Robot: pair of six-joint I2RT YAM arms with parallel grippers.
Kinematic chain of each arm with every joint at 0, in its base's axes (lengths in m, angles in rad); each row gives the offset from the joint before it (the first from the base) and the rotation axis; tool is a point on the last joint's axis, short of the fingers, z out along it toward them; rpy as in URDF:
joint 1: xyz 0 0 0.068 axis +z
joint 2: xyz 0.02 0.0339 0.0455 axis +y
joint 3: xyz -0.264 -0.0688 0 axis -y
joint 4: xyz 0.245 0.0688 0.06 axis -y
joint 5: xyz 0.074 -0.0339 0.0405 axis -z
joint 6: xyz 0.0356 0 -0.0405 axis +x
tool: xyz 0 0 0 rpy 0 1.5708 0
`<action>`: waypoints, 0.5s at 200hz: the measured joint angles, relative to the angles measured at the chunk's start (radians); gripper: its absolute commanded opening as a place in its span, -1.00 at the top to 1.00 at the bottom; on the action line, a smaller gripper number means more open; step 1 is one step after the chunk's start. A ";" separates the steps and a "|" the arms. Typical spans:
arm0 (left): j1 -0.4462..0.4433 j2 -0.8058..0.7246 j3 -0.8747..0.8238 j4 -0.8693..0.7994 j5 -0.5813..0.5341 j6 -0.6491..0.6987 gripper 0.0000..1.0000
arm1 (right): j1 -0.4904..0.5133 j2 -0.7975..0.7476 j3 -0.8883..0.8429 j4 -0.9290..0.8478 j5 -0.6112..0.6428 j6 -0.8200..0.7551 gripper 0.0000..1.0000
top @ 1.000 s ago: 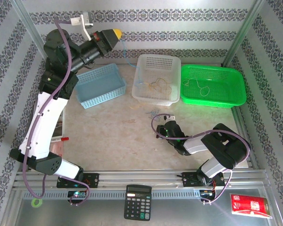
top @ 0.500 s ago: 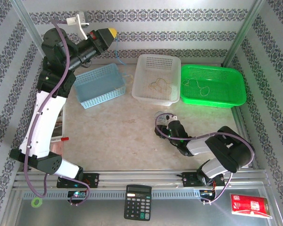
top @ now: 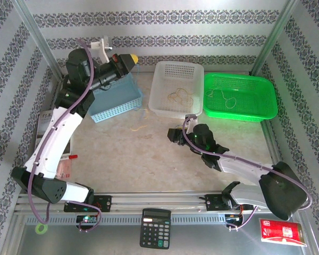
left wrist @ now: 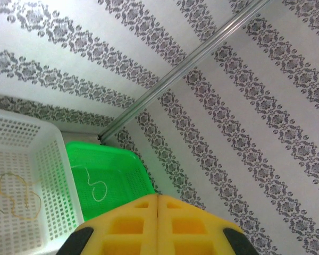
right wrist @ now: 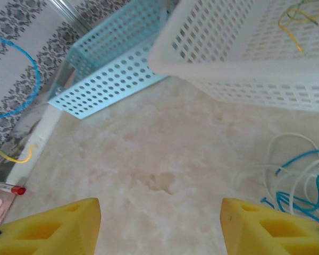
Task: Untangle the cables
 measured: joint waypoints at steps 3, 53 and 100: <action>0.000 -0.003 -0.009 0.004 0.002 -0.003 1.00 | 0.000 -0.005 0.003 -0.005 0.000 -0.003 -0.23; 0.000 -0.063 -0.120 0.051 0.018 -0.015 1.00 | -0.006 -0.025 0.035 -0.063 -0.040 -0.006 -0.24; 0.000 -0.091 -0.147 0.080 0.024 -0.021 1.00 | -0.006 0.011 0.062 -0.057 -0.075 0.005 -0.24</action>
